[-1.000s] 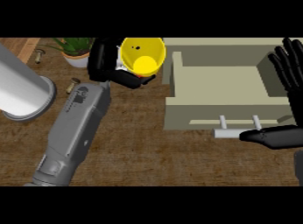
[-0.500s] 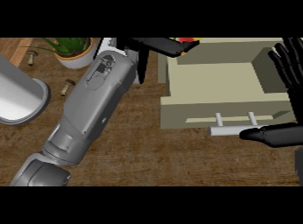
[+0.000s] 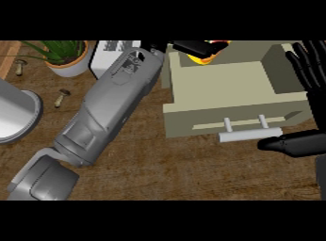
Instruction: Pick up the cup, place it into the drawer and close the drawer
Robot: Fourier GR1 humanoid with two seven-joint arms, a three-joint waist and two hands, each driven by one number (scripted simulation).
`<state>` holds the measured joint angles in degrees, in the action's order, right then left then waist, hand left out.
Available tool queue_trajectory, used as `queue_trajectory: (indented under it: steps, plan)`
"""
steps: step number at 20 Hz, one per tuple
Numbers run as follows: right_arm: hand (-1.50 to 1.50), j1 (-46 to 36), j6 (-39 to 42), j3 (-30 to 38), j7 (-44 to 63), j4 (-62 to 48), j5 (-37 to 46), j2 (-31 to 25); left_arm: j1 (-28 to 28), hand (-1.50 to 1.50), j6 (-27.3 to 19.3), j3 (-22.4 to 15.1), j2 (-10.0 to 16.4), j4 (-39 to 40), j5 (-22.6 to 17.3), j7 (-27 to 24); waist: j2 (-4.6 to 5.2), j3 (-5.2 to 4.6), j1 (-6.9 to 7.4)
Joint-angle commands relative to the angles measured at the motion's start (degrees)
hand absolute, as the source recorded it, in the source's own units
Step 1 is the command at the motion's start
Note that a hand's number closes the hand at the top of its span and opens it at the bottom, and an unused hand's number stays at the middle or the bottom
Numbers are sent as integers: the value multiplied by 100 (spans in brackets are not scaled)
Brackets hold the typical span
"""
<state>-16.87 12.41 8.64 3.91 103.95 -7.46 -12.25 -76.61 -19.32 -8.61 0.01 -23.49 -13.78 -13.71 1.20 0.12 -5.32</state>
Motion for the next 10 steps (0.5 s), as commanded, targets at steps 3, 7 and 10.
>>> queue_trajectory:
  steps: [3,7,10]
  plan:
    - [-150,-134,98,-67,25,83,-71,-31,-20,150,341,-733,-1,665,-141,269,62,3,-289]
    - [-150,-618,71,-214,157,-135,-55,13,-5,150,362,-1077,-1,612,-337,383,127,1,-534]
    - [-150,-504,148,-269,-6,-202,-35,54,123,-150,356,-1188,-1,621,-471,283,161,2,-622]
